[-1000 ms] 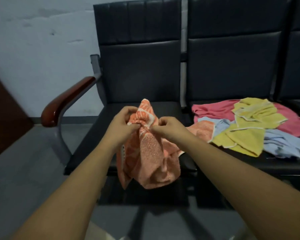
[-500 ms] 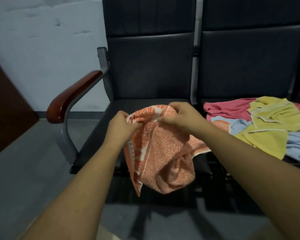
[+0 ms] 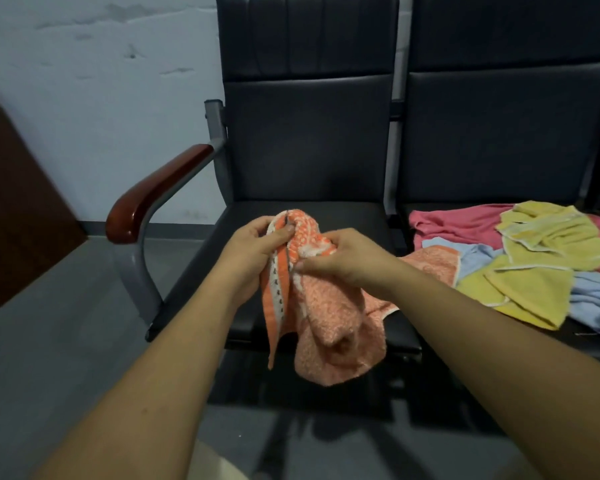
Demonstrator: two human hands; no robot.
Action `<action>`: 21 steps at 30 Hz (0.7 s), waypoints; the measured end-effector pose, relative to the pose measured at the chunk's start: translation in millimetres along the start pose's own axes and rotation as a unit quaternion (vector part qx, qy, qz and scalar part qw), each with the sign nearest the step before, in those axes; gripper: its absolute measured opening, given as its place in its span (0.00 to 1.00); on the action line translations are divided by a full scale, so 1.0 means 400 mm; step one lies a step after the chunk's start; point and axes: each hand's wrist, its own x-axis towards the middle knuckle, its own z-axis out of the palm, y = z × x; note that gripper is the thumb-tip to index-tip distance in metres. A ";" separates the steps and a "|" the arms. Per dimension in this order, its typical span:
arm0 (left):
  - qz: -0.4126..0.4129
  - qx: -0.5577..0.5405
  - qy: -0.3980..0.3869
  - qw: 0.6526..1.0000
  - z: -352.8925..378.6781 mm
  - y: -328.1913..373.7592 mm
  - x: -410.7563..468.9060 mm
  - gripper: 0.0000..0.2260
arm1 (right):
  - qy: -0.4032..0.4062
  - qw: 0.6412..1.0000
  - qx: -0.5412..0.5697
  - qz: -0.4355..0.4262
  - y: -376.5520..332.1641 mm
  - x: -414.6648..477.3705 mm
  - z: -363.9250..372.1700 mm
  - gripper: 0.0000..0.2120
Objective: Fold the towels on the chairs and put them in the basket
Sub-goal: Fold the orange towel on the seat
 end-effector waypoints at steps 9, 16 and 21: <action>-0.139 0.051 -0.149 0.978 0.003 -0.075 -0.022 0.23 | 0.146 0.843 0.493 0.156 -0.005 0.061 -0.077 0.19; -0.121 -0.206 0.033 0.970 0.046 -0.030 0.011 0.17 | 0.003 0.946 0.296 0.131 0.026 0.027 -0.084 0.31; -0.089 -0.341 0.013 0.936 0.080 0.020 0.004 0.26 | 0.046 0.938 0.324 0.119 0.029 0.022 -0.066 0.19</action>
